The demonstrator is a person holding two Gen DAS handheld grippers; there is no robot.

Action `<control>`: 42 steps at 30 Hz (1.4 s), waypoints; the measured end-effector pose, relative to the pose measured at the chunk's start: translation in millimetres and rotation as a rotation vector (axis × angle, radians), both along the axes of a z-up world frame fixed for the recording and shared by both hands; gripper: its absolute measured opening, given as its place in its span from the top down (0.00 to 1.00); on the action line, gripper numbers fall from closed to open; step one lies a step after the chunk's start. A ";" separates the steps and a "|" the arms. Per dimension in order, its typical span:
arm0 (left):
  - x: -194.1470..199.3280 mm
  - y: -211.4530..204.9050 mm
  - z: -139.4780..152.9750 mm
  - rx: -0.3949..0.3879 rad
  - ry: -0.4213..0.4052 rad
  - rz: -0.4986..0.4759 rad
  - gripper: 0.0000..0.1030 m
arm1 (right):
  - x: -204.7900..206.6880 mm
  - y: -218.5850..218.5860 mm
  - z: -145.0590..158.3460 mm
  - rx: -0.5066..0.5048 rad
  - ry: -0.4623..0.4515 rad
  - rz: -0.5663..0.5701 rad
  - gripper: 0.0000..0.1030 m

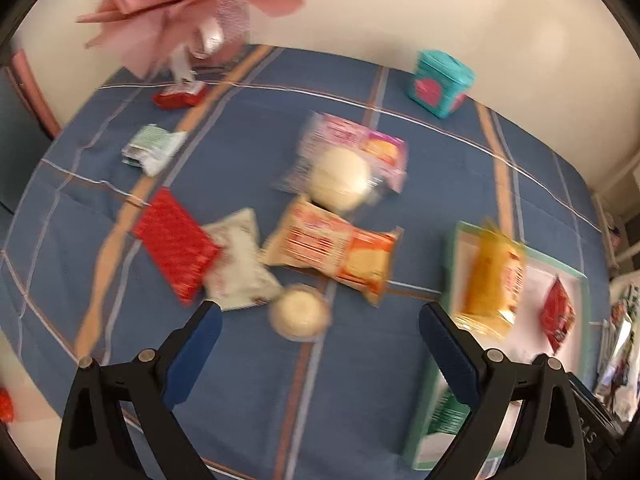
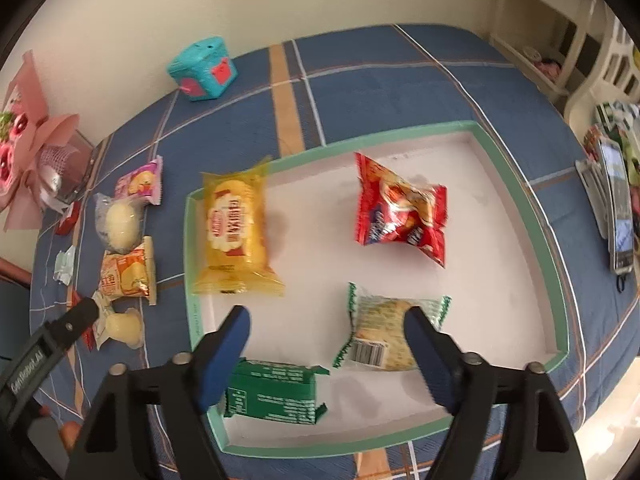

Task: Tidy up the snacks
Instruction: 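Withdraw both tools from the tray toward the remaining snacks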

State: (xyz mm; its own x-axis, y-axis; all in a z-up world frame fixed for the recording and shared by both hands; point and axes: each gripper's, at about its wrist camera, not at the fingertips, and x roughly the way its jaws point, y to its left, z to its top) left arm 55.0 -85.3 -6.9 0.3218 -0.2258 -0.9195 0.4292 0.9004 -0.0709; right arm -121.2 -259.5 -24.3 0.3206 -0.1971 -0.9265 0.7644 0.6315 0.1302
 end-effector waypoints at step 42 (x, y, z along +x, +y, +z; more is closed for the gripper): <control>103.3 105.0 -32.2 -0.033 0.094 0.225 0.04 | 144.0 134.2 -36.0 0.096 -0.085 0.346 0.00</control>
State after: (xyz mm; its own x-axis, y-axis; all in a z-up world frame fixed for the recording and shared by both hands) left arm 158.3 19.7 -39.1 0.2806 -0.1887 -0.9411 0.2081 0.9691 -0.1323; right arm 22.9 -125.3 -60.3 0.4298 0.0231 -0.9026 0.4913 0.8328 0.2552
